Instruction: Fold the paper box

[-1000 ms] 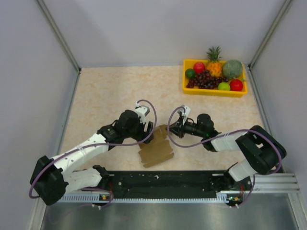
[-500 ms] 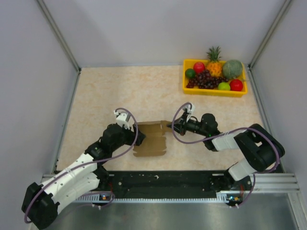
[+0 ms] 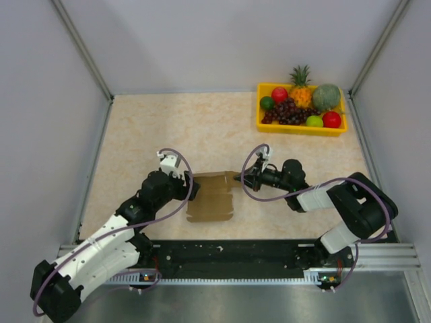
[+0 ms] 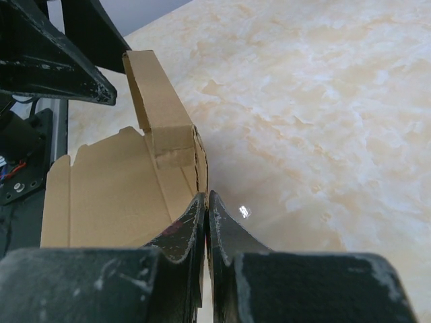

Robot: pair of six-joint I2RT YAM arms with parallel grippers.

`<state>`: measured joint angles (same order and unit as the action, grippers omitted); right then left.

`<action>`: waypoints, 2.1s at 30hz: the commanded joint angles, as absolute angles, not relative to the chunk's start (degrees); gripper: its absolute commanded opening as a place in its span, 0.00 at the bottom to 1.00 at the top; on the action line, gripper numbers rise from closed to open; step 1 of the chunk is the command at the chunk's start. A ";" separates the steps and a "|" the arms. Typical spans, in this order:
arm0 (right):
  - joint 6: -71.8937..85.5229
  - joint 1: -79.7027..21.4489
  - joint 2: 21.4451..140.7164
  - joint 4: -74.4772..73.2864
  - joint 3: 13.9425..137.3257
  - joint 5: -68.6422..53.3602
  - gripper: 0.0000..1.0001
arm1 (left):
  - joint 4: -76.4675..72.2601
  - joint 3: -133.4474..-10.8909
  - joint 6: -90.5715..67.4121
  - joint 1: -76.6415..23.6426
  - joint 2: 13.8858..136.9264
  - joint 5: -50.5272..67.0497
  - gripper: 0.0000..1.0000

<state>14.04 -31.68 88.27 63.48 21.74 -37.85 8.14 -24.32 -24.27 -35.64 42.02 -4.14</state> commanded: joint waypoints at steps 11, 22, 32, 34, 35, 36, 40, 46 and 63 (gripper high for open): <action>7.65 -30.59 87.01 52.13 28.20 -48.69 0.00 | 27.38 -51.49 -2.92 -35.51 59.66 29.33 0.71; 9.75 -28.57 87.63 48.60 30.85 -57.13 0.00 | 33.09 -62.06 2.92 -36.13 67.96 27.60 0.72; 15.38 -27.07 87.01 56.25 28.21 -59.59 0.00 | 22.21 -53.43 -3.09 -35.77 60.81 26.62 0.83; 14.95 -26.98 86.49 55.55 28.39 -60.03 0.00 | 24.86 -55.45 -1.15 -35.77 64.31 28.73 0.83; 14.77 -26.98 86.22 55.20 28.56 -60.20 0.00 | 25.57 -55.98 1.29 -35.77 65.38 29.52 0.82; 14.68 -26.98 86.05 54.85 28.65 -60.29 0.00 | 28.71 -57.55 2.19 -35.77 66.43 30.75 0.82; 13.98 -26.98 85.70 53.70 29.18 -61.26 0.00 | 30.76 -58.09 5.71 -35.77 70.82 33.31 0.82; 13.89 -26.98 85.87 53.70 29.53 -61.52 0.00 | 34.27 -58.62 7.47 -35.77 75.67 33.85 0.77; 15.11 -26.98 85.17 51.59 29.53 -57.05 0.02 | 31.73 -58.01 4.83 -36.12 77.08 31.12 0.43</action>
<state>14.70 -27.55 87.66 50.83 28.49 -57.67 32.56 -56.21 4.62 -35.94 76.71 30.39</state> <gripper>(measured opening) 0.012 0.416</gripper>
